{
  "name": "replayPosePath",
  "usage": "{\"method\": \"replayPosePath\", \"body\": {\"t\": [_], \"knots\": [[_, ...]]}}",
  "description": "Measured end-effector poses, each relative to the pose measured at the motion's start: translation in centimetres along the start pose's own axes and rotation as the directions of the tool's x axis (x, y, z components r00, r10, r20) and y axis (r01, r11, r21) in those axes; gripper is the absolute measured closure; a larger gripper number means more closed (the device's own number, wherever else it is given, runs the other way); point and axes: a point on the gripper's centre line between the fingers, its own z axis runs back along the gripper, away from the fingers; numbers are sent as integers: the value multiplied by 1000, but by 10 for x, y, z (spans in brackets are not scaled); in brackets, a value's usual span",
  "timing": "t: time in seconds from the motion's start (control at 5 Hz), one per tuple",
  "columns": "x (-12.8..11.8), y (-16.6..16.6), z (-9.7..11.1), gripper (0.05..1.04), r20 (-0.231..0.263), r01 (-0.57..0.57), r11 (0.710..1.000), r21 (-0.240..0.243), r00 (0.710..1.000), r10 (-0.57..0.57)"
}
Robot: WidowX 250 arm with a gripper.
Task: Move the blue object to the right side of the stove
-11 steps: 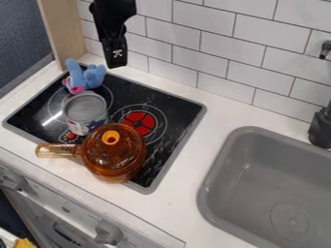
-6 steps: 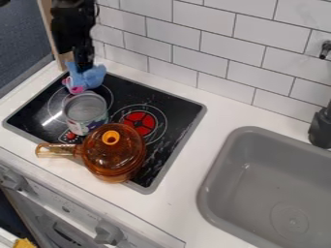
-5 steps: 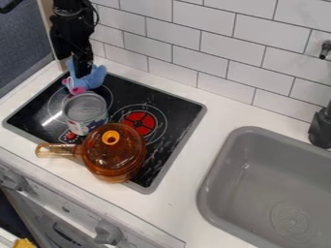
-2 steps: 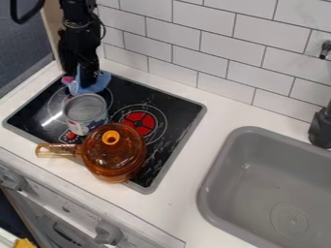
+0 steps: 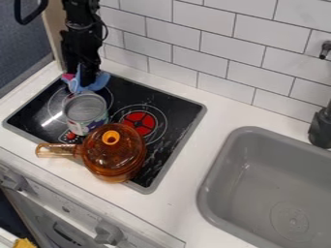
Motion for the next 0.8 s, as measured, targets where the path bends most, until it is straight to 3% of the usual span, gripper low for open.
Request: {"method": "replayPosePath", "body": {"t": [0.2, 0.4, 0.8], "knots": [[1, 0, 0, 661, 0, -4, 1000, 6, 1000, 4], [0, 0, 0, 794, 1, -13, 1000, -2, 1000, 13], [-3, 5, 6, 825, 7, -44, 999, -31, 999, 44]]}}
